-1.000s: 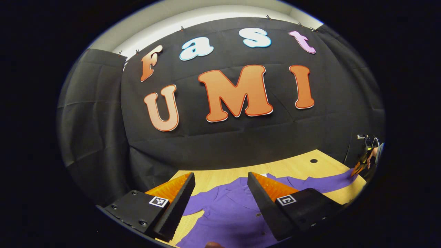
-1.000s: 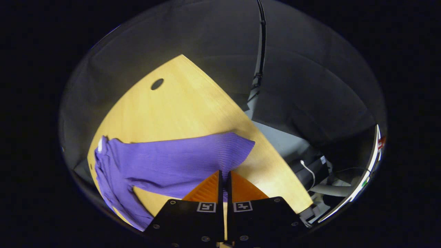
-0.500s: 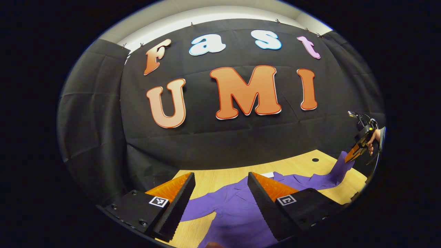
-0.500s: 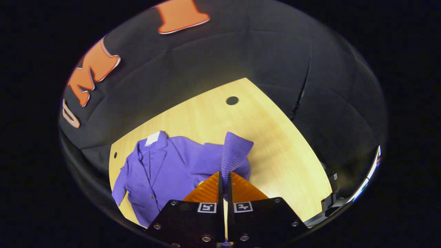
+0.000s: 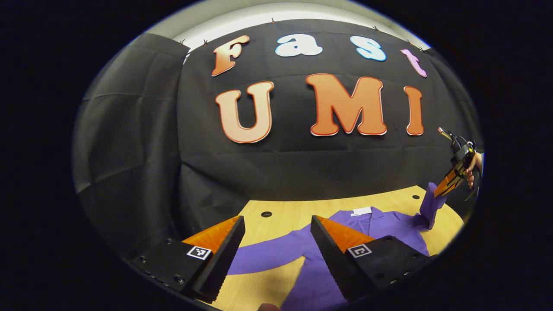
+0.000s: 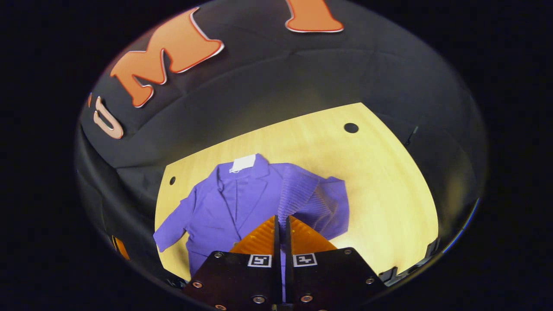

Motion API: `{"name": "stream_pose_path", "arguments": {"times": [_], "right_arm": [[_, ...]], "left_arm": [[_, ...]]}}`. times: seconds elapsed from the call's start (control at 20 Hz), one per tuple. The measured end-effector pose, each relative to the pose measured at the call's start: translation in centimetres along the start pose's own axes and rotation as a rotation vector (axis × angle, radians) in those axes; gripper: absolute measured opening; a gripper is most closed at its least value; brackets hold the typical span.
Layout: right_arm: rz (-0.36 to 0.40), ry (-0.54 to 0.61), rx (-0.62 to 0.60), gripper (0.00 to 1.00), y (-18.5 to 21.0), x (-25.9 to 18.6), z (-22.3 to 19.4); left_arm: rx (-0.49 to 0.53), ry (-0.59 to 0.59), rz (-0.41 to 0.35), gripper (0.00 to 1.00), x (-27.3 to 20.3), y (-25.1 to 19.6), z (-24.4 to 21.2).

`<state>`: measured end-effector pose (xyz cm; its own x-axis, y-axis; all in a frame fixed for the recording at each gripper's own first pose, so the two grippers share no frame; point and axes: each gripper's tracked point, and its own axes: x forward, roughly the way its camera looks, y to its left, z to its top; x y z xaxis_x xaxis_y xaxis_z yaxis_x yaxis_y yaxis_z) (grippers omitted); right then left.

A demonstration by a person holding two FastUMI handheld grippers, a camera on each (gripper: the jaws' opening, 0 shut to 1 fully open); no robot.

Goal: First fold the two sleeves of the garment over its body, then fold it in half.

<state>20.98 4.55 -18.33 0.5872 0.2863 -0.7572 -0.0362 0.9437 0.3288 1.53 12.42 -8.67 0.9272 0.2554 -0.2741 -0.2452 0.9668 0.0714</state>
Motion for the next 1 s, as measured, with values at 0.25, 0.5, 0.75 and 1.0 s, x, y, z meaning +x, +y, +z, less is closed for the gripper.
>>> {"name": "stream_pose_path", "arguments": {"times": [0.25, 0.5, 0.75, 1.0], "right_arm": [[0.064, 0.0, -0.038, 0.03, 6.9, 1.2, 0.8], [0.138, 0.005, -0.104, 0.03, 13.9, 1.8, 0.6], [0.183, 0.024, -0.158, 0.03, 19.1, 3.4, -0.5], [0.262, 0.051, -0.133, 0.07, 23.0, 4.1, -2.6]], "left_arm": [[0.008, 0.021, 0.055, 0.98, 0.4, 4.6, -1.8], [0.022, 0.035, 0.079, 1.0, 0.9, 7.2, -2.3], [0.035, 0.048, 0.115, 0.98, 1.7, 9.1, -3.0], [0.04, 0.067, 0.133, 0.98, 2.1, 10.0, -3.7]]}}
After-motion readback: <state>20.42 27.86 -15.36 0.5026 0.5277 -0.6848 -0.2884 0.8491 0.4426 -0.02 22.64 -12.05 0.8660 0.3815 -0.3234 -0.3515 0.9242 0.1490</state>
